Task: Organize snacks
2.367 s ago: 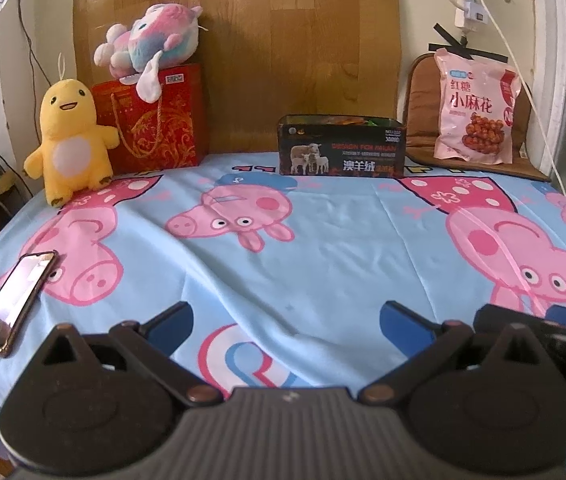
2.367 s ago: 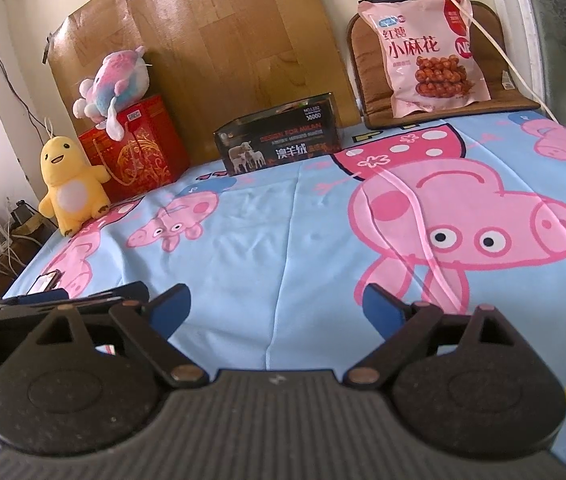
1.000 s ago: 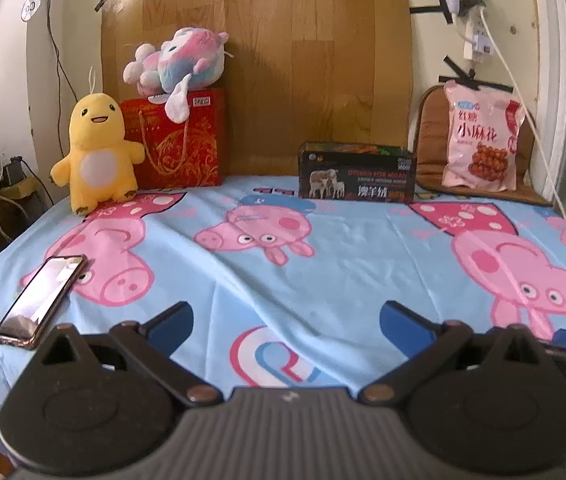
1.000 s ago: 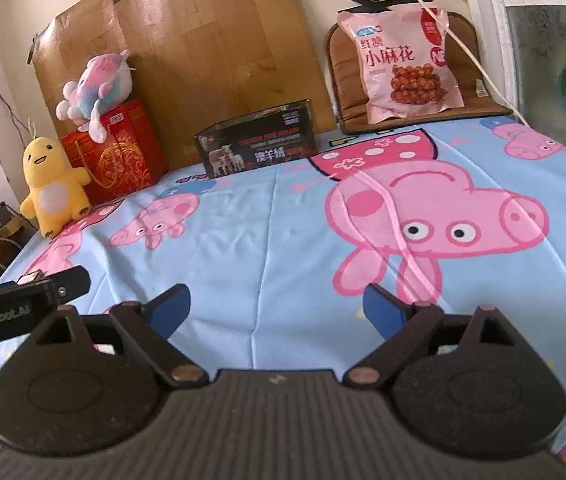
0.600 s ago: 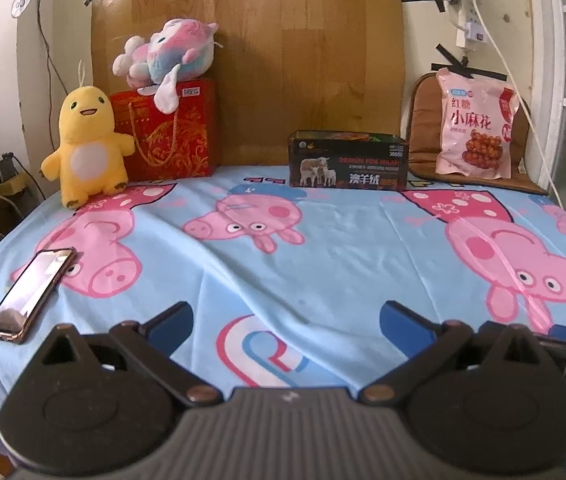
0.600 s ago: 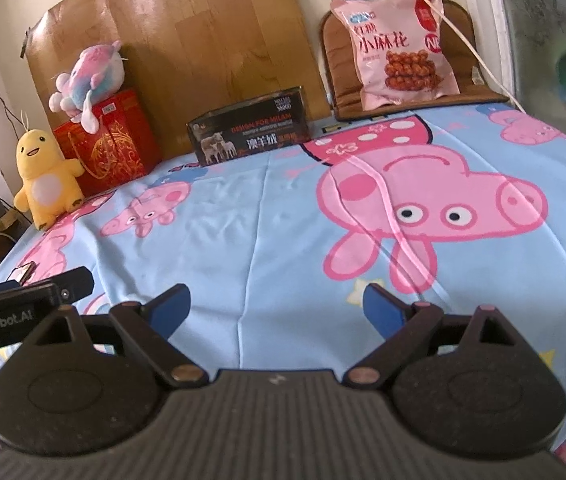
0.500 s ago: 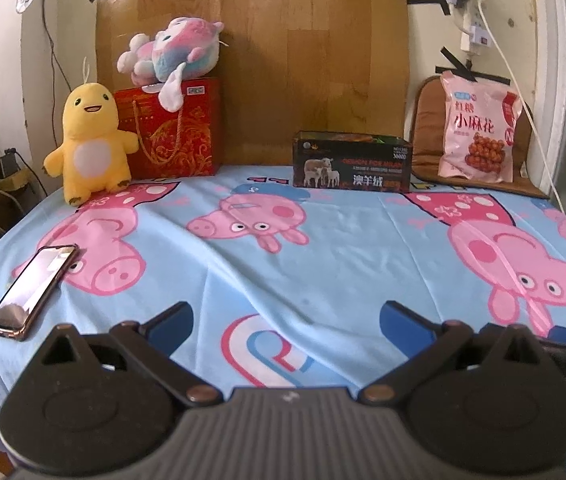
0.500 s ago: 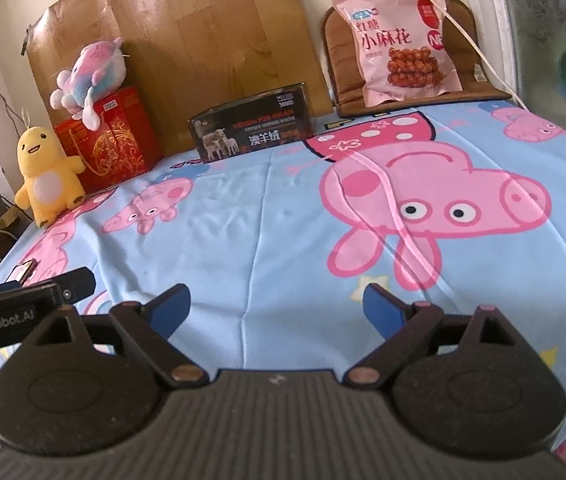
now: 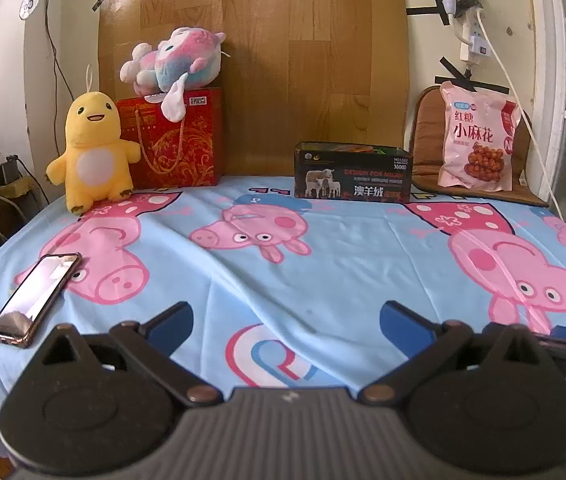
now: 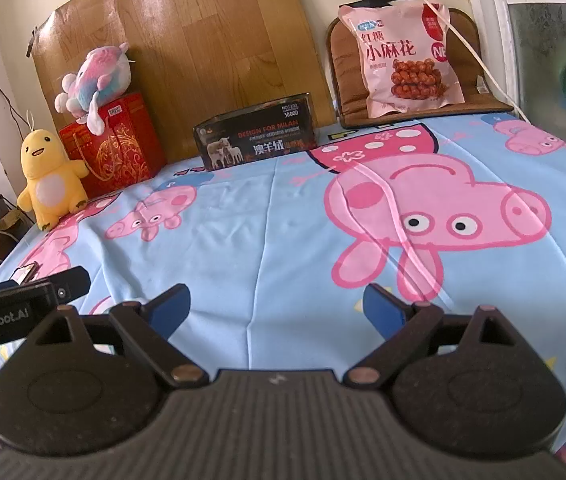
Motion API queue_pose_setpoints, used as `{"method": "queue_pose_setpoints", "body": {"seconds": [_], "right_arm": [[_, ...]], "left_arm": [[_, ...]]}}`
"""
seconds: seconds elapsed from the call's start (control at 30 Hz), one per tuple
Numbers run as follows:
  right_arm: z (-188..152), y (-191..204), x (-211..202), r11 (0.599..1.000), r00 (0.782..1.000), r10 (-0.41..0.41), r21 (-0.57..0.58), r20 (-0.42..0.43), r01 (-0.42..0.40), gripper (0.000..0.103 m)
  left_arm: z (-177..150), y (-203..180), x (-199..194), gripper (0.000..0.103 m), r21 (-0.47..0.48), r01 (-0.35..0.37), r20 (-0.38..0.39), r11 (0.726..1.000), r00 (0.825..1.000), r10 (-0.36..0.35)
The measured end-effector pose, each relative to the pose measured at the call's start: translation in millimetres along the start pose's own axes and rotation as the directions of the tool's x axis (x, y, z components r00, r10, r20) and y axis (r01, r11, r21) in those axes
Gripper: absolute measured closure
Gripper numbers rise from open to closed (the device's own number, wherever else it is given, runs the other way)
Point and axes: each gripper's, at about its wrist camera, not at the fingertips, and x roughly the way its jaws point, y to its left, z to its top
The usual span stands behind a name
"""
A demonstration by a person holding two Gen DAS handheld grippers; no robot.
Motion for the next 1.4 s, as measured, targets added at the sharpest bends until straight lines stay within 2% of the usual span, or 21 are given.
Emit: {"method": "queue_pose_setpoints", "body": {"seconds": [0.37, 0.57, 0.8, 1.07, 1.4], "right_arm": [[0.6, 3.8, -1.0, 0.999, 1.0, 0.028, -0.024, -0.006, -0.028, 0.008], [6.1, 7.4, -11.1, 0.997, 0.998, 0.053, -0.053, 0.02, -0.052, 0.008], [43.1, 14.4, -18.5, 0.982, 0.993, 0.093, -0.174, 0.073, -0.079, 0.006], [57.9, -2.1, 0.9, 0.993, 0.994, 0.074, -0.101, 0.085, -0.066, 0.006], [62.9, -8.5, 35.0, 0.996, 0.997, 0.067, -0.058, 0.035, -0.065, 0.006]], "left_arm": [[2.0, 2.2, 4.1, 0.0, 0.004, -0.016, -0.033, 1.0, 0.999, 0.017], [20.4, 4.4, 5.8, 0.0, 0.016, -0.058, -0.004, 0.998, 0.998, 0.058], [47.6, 0.3, 24.2, 0.0, 0.032, -0.051, 0.008, 0.998, 0.999, 0.051], [61.1, -4.5, 65.4, 0.0, 0.024, -0.01, -0.06, 1.0, 0.998, 0.011], [61.9, -13.9, 102.9, 0.0, 0.024, 0.017, -0.131, 1.0, 0.991, -0.014]]}}
